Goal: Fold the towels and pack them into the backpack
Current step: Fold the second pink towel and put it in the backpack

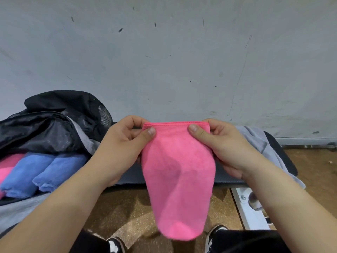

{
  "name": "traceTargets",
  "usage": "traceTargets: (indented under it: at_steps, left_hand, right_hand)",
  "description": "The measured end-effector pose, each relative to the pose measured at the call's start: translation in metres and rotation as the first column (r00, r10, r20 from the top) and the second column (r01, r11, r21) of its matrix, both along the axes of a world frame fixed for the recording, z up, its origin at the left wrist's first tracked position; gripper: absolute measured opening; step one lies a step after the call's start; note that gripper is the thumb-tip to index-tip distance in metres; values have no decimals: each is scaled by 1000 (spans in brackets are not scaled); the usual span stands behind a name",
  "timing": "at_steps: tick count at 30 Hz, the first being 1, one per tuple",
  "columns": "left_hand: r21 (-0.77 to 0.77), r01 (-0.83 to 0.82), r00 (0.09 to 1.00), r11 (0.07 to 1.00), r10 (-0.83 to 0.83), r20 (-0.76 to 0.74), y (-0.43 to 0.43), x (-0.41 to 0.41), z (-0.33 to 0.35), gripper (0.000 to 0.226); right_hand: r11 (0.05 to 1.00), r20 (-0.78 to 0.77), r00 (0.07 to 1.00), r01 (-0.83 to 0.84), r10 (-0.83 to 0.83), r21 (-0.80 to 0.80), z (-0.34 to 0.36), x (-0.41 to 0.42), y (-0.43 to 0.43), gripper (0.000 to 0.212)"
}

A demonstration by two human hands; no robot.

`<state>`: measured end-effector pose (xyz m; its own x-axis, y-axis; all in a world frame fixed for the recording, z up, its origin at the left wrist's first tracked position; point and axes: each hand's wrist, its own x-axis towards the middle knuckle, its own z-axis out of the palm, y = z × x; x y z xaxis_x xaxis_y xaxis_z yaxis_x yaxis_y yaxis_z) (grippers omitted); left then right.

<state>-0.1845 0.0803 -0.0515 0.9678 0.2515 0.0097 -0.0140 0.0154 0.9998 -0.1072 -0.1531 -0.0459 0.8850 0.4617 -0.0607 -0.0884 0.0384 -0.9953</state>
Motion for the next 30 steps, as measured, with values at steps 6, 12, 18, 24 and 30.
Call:
traceTargets:
  at_steps: [6, 12, 18, 24, 30]
  left_hand:
    - [277, -36, 997, 960, 54, -56, 7, 37, -36, 5]
    - [348, -140, 975, 927, 190, -114, 0, 80, -66, 12]
    - [399, -214, 951, 892, 283, -122, -5, 115, -101, 11]
    - [326, -140, 954, 935, 216, -209, -20, 134, -107, 44]
    - [601, 15, 977, 799, 115, -177, -22, 119, -108, 24]
  right_hand:
    - [945, 209, 964, 214, -164, -248, -39, 36, -2, 15]
    - [893, 109, 942, 336, -318, -298, -73, 73, 15, 11]
    - [880, 126, 926, 376, -355, -289, -100, 110, 27, 8]
    - [911, 44, 971, 236, -235, -338, -120, 125, 31, 50]
    - [829, 131, 974, 228, -187, -511, -109, 102, 3, 7]
